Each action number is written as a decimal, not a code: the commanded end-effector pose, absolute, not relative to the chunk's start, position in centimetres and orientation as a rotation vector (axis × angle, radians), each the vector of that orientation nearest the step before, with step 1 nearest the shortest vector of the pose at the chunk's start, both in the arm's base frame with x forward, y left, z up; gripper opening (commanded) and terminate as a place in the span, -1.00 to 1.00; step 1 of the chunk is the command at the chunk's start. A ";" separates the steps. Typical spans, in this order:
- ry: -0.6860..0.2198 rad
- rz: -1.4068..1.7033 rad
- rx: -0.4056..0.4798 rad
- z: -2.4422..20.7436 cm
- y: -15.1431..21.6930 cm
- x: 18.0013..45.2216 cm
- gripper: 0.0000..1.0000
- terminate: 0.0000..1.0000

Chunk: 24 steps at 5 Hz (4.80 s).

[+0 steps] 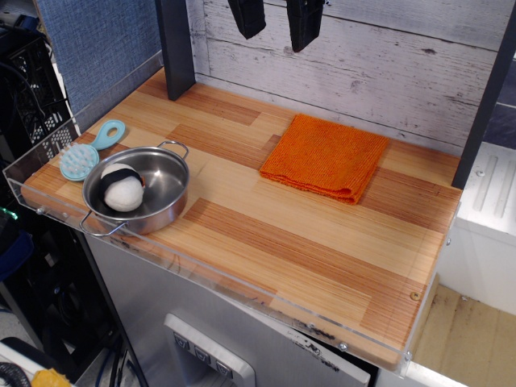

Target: Pick up the blue brush and put it above on the orange cloth

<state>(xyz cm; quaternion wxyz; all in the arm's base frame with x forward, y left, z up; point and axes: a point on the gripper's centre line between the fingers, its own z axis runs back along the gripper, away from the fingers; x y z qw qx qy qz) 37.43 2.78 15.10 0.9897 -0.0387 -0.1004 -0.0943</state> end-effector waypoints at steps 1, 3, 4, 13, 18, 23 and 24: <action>-0.202 -0.189 -0.078 15.1 2.8 37.4 1.00 -1.00; -0.187 -0.194 -0.009 13.7 4.7 36.0 1.00 -1.00; -0.171 -0.153 0.050 12.9 9.2 32.6 1.00 -1.00; 0.120 0.092 0.094 1.7 18.4 29.3 1.00 -1.00; -0.121 0.300 0.169 13.1 18.3 26.8 -1.00 -1.00; -0.250 0.113 0.065 12.9 -0.4 38.8 -1.00 -1.00; -0.254 0.126 0.046 11.9 0.0 38.5 -1.00 -1.00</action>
